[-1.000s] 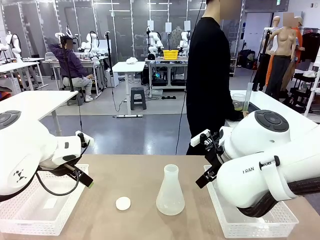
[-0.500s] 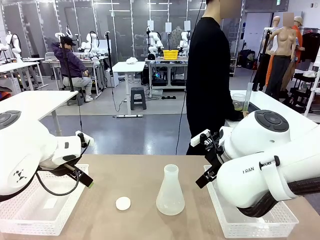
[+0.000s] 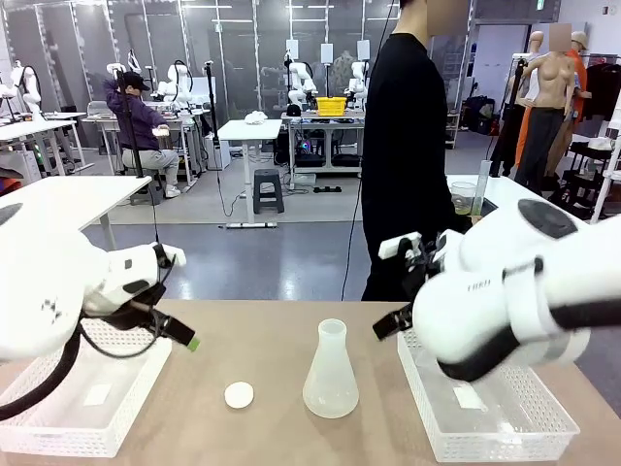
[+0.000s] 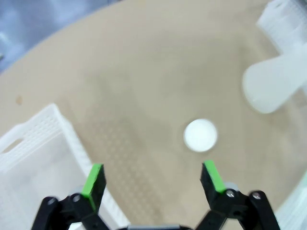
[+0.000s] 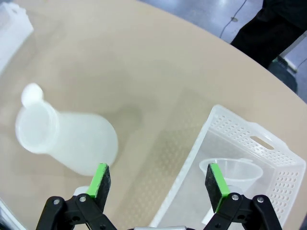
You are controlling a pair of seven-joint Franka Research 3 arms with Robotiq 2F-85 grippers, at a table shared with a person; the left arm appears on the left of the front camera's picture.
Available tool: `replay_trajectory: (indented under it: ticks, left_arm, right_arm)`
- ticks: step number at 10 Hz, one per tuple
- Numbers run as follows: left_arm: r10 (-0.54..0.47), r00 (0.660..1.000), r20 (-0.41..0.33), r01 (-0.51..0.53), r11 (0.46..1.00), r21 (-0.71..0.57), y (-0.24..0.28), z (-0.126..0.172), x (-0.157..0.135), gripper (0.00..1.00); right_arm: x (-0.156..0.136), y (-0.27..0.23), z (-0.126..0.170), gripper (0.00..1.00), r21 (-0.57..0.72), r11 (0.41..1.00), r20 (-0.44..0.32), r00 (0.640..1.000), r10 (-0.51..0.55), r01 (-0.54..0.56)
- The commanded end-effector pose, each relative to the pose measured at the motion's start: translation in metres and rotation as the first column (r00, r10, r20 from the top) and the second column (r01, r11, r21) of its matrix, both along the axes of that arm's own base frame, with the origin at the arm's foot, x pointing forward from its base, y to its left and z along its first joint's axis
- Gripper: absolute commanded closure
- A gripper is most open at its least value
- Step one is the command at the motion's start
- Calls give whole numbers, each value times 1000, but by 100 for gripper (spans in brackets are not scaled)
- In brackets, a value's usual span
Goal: Prepare the solutions needed for the experiment.
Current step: Pick up the Plastic Funnel and insert it into the Big flask.
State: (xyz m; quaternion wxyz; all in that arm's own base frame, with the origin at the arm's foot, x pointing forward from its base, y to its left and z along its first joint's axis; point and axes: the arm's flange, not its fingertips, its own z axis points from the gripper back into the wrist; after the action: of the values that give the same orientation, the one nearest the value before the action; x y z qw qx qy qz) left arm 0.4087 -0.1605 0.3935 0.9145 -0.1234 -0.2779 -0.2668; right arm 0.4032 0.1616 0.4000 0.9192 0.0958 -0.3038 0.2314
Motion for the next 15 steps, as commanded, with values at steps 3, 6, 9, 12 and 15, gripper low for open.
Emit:
replay_trajectory:
  ticks: [3, 6, 9, 12, 15]
  left_arm:
    - [-58, 991, -119, 14, 939, -342, 51, 17, 56, 0]
    - [-46, 992, -117, 2, 937, -349, 58, 37, 39, 0]
    - [-46, 992, -117, 2, 937, -349, 58, 37, 39, 0]
    - [-110, 981, -163, 24, 889, -457, 55, 22, 54, 0]
    - [-198, 936, -290, -87, 670, -737, 79, 0, 77, 0]
  right_arm:
    - [29, -53, 27, 0, 495, 869, -99, 995, 29, 24]
    - [10, -48, 55, 0, 500, 864, -134, 991, 5, 63]
    - [10, -48, 55, 0, 500, 864, -134, 991, 5, 63]
    - [13, -43, 46, 0, 513, 858, -121, 992, 37, 31]
    - [39, -64, 38, 0, 776, 619, -252, 960, 126, 123]
